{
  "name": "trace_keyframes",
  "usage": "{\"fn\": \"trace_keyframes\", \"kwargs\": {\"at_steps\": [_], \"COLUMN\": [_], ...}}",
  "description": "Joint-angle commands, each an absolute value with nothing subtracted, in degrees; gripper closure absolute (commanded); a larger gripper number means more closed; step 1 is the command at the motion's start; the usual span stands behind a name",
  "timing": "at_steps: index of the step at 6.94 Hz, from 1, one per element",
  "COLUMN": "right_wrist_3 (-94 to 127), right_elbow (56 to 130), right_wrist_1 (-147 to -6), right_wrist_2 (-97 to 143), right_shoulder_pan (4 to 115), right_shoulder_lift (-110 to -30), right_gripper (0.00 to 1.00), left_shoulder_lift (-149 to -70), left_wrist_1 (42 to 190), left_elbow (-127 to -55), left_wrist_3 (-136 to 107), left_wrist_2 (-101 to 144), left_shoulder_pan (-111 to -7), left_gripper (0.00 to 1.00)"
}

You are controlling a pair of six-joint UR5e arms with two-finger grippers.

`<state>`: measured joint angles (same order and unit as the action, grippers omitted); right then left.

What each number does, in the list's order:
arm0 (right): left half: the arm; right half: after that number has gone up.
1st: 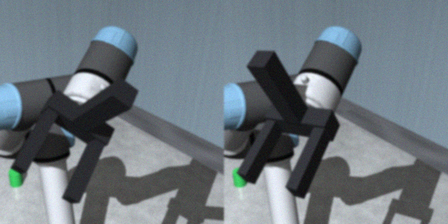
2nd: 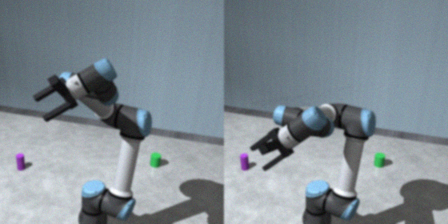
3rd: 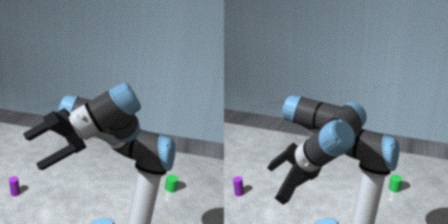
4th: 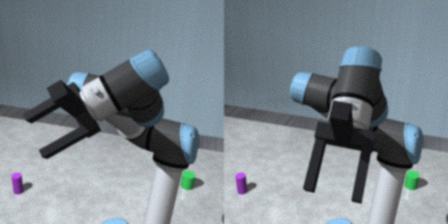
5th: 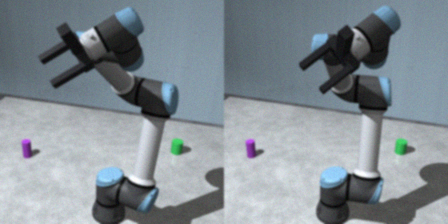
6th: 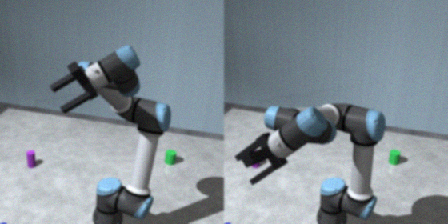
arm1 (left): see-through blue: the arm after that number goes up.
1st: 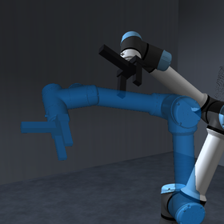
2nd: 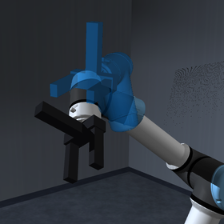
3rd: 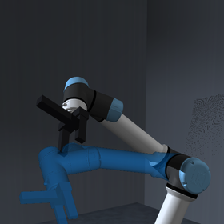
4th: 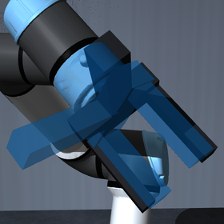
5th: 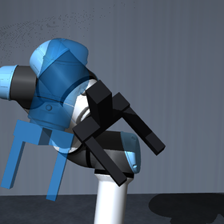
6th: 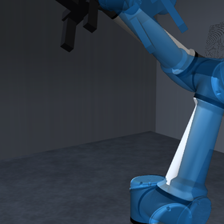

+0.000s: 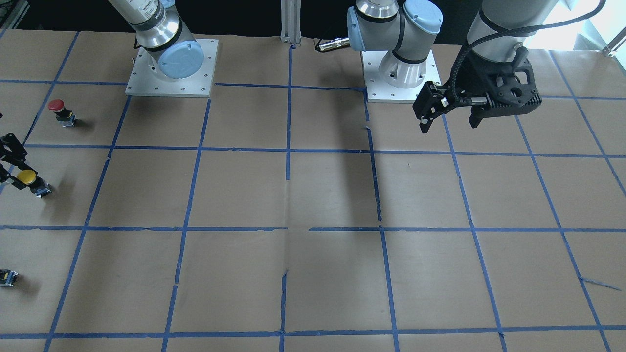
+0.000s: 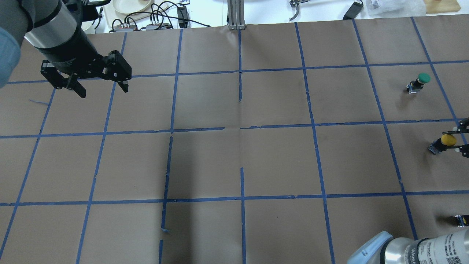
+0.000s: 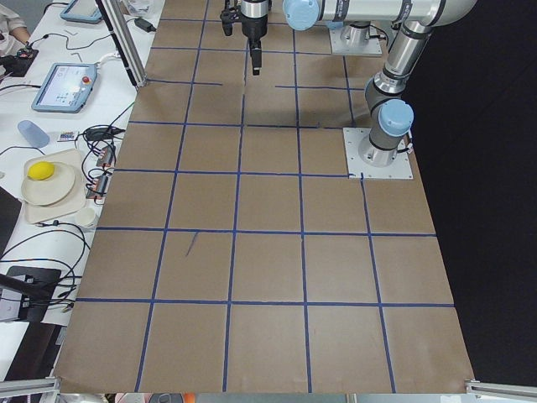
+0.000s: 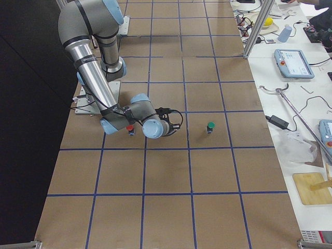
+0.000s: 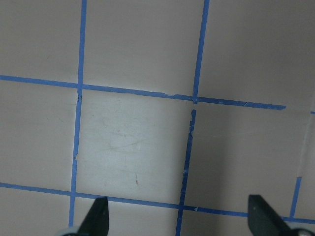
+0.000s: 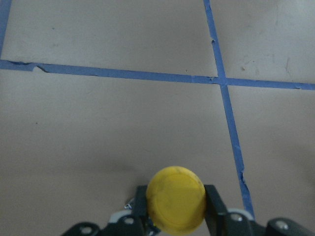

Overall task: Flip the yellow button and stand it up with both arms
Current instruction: 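Lower the block upright onto the table with the right gripper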

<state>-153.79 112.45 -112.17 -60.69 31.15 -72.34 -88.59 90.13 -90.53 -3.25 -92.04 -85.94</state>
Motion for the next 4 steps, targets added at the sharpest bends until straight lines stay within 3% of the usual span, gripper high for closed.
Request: {"fn": "trace_keyframes", "kwargs": {"at_steps": [1,2,4], "right_wrist_3": [-154.0,-153.8,-148.4], "right_elbow": [112.6,112.5,112.2], "right_wrist_1": [-112.1,-112.1,-112.1], "right_wrist_2": [-60.6,-60.1,-60.6], "right_shoulder_pan": [31.5,31.4,31.4], "right_shoulder_lift": [-72.2,-72.3,-74.2], "right_gripper": [0.24,0.01,0.0], "left_shoulder_lift": [-88.5,-88.6,-88.9], "left_wrist_1": [90.2,90.1,90.2], "left_elbow": [-91.0,-90.4,-90.5], "left_wrist_3": [-3.3,-3.3,-3.3], "left_wrist_2": [-92.2,-92.1,-92.1], "left_shoulder_pan": [-85.7,-85.3,-85.5], "left_gripper": [0.0,0.0,0.0]}}
